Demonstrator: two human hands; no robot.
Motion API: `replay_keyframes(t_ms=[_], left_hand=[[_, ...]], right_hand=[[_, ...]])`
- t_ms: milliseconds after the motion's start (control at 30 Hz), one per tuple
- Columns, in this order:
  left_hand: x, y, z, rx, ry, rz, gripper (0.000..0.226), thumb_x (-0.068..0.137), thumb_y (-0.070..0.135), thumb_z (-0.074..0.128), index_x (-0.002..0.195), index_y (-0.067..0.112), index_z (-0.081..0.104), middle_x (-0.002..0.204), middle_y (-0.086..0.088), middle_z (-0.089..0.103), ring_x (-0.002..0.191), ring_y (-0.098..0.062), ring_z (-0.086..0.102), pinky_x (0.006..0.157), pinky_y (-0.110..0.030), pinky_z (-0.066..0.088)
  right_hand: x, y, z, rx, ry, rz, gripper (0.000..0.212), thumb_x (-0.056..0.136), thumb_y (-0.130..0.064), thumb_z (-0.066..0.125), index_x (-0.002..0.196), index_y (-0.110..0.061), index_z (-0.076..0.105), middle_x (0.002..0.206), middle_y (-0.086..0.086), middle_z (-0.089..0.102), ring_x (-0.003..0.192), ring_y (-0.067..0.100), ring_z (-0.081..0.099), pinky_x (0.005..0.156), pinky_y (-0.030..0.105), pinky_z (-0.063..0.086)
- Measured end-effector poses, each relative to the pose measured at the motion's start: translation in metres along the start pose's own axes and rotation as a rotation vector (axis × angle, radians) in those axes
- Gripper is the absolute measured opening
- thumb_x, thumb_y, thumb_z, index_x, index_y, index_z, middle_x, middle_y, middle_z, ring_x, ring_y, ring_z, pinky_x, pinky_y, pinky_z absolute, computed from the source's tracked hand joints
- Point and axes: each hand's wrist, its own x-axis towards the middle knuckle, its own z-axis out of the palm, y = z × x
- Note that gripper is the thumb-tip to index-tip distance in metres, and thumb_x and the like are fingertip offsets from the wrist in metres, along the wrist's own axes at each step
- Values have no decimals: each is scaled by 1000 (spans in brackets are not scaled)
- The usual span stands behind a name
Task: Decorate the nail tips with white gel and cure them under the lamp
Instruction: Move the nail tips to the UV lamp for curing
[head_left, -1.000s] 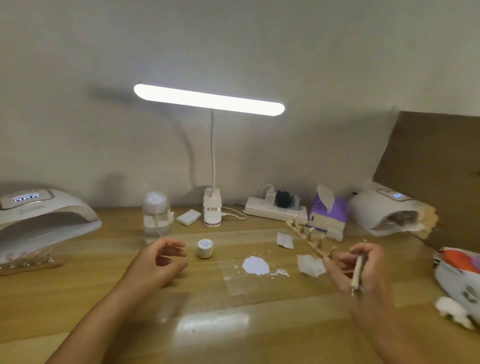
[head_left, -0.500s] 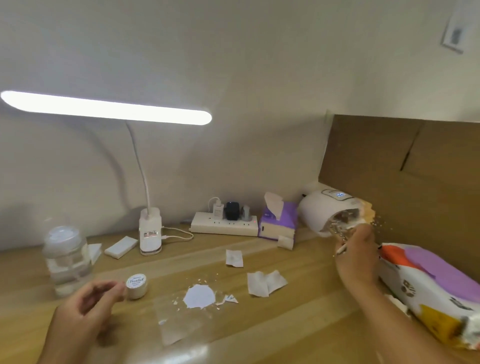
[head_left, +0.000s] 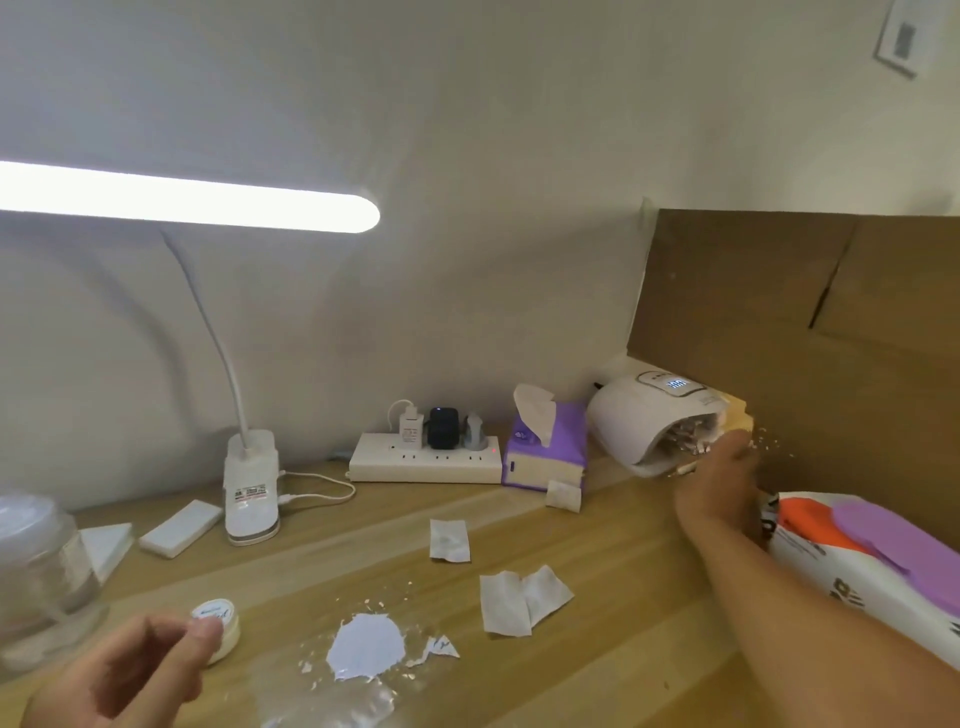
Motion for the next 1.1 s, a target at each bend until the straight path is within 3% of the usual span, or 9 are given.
replay_keyframes(t_ms=[167, 267, 367, 467, 533, 667, 833, 1000, 1100], left_hand=[[-36, 68, 75, -81, -441, 91, 23, 67, 39, 69, 67, 16, 68, 52, -8, 60, 42, -6, 48, 45, -11, 37], [-46, 85, 138, -147, -575, 16, 19, 83, 28, 71, 68, 16, 69, 56, -2, 63, 46, -5, 49, 48, -16, 38], [-60, 83, 204, -224, -585, -117, 19, 83, 17, 77, 74, 5, 66, 55, 3, 62, 42, -1, 49, 46, -14, 36], [-76, 77, 259, -317, -596, -237, 21, 85, 14, 73, 67, 16, 62, 57, 4, 63, 44, 0, 52, 45, -16, 35], [-82, 72, 281, -340, -596, -225, 25, 87, 13, 69, 64, 20, 61, 59, 4, 65, 50, -3, 56, 48, -20, 37], [-83, 67, 292, -281, -606, -135, 17, 82, 28, 72, 70, 18, 65, 63, 7, 63, 59, -8, 55, 55, -20, 42], [-78, 70, 294, -310, -540, -239, 22, 83, 26, 68, 61, 26, 64, 60, 6, 66, 49, -7, 46, 53, -23, 39], [-83, 67, 296, -279, -525, -143, 23, 72, 47, 68, 64, 26, 60, 70, -7, 67, 64, -21, 60, 60, -29, 43], [-82, 66, 300, -283, -517, -128, 22, 66, 52, 65, 62, 30, 61, 62, 1, 64, 74, -28, 66, 61, -26, 43]], right_hand=[[12, 8, 7, 202, 79, 171, 41, 91, 1, 54, 129, 6, 40, 127, 32, 47, 110, 51, 56, 87, 53, 46], [14, 12, 11, 258, 109, 163, 32, 91, 1, 51, 121, 8, 44, 120, 33, 52, 104, 50, 59, 84, 51, 45], [19, 15, 16, 226, 52, 127, 31, 92, -1, 51, 121, 6, 44, 117, 31, 57, 105, 48, 60, 84, 50, 45], [27, 17, 22, 138, -15, 102, 34, 93, -4, 54, 124, 2, 43, 114, 28, 62, 105, 45, 62, 82, 48, 47], [33, 18, 28, 70, -60, 81, 36, 94, -6, 53, 127, 1, 41, 114, 26, 63, 105, 44, 62, 79, 45, 47], [39, 23, 39, -12, -136, 25, 31, 95, -7, 49, 123, -4, 37, 113, 19, 64, 103, 40, 62, 73, 38, 41], [26, 28, 38, -69, -165, -15, 43, 85, -5, 60, 122, -3, 38, 118, 23, 59, 110, 43, 58, 81, 45, 49], [19, 22, 37, -246, -180, -100, 56, 88, -18, 66, 128, -1, 31, 129, 27, 54, 120, 46, 50, 93, 50, 46], [21, 21, 37, -160, -169, -90, 42, 86, -10, 63, 118, -8, 35, 114, 18, 56, 118, 43, 50, 88, 46, 41]])
